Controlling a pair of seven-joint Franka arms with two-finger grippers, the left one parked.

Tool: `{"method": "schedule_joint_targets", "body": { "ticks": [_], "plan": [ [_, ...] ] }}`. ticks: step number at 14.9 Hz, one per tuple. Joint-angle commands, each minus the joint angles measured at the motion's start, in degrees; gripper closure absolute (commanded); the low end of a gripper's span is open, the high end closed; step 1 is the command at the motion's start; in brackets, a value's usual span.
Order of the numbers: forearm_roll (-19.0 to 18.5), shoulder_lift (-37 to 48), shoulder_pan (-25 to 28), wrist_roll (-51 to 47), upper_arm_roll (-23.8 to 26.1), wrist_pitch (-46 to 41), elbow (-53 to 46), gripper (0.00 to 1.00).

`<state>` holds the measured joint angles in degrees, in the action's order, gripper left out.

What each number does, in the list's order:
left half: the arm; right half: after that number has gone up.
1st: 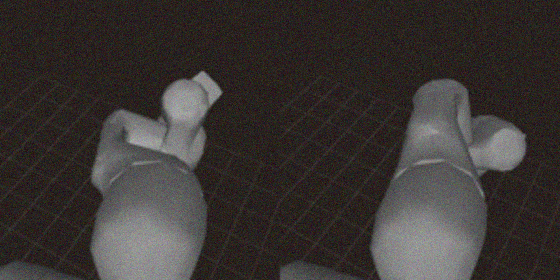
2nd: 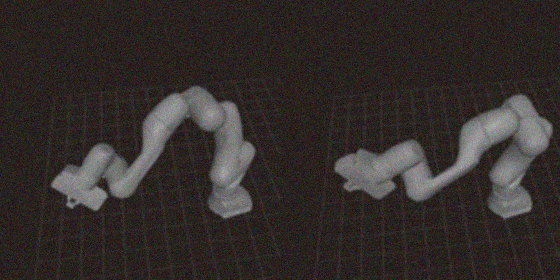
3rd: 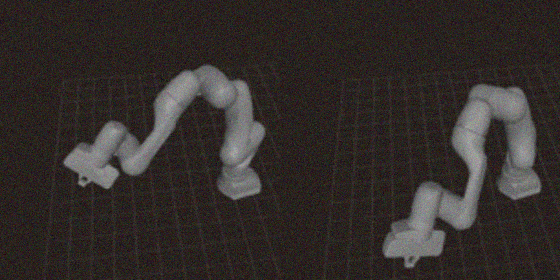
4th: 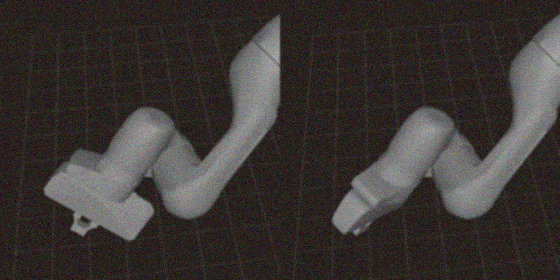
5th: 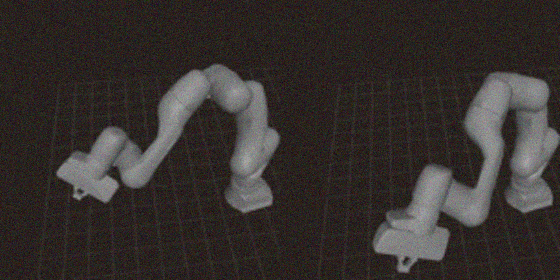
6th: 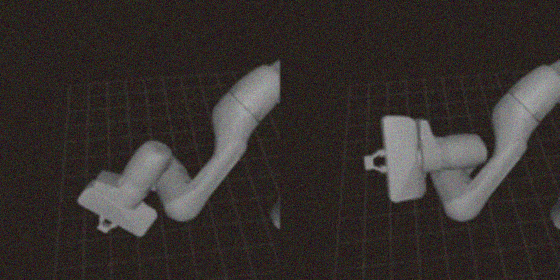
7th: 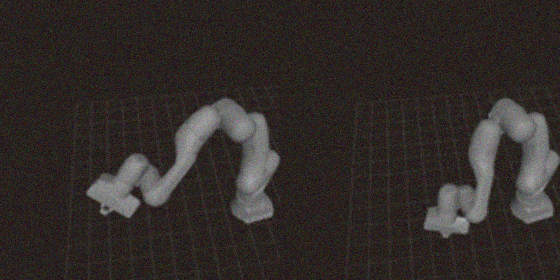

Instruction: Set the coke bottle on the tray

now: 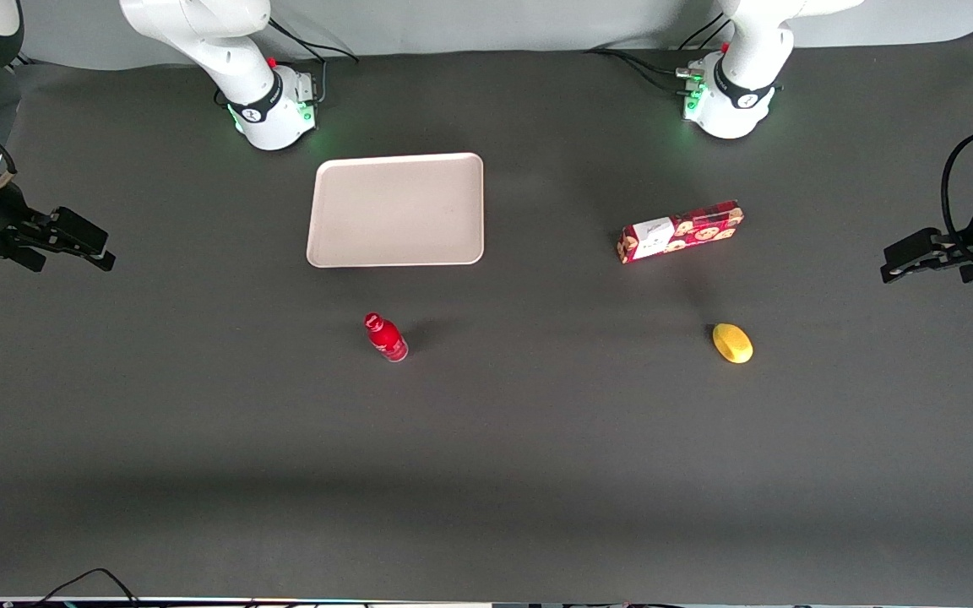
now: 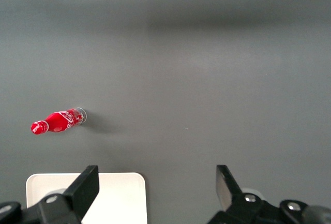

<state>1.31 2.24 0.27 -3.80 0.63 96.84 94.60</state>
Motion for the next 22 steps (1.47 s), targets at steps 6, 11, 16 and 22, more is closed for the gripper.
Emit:
{"method": "schedule_joint_targets", "body": {
  "ticks": [6, 11, 16, 22],
  "plan": [
    [0.98, -0.65, -0.18, -0.85, 0.07, -1.04, -1.09, 0.0],
    [1.06, -0.65, -0.36, -1.03, -0.1, -1.31, -1.09, 0.0],
    [1.06, -0.65, -0.71, -1.03, -0.02, -1.39, -1.09, 0.0],
    [1.33, -0.39, -0.27, -1.99, 0.16, -3.06, -1.0, 0.0]
  ]
}}
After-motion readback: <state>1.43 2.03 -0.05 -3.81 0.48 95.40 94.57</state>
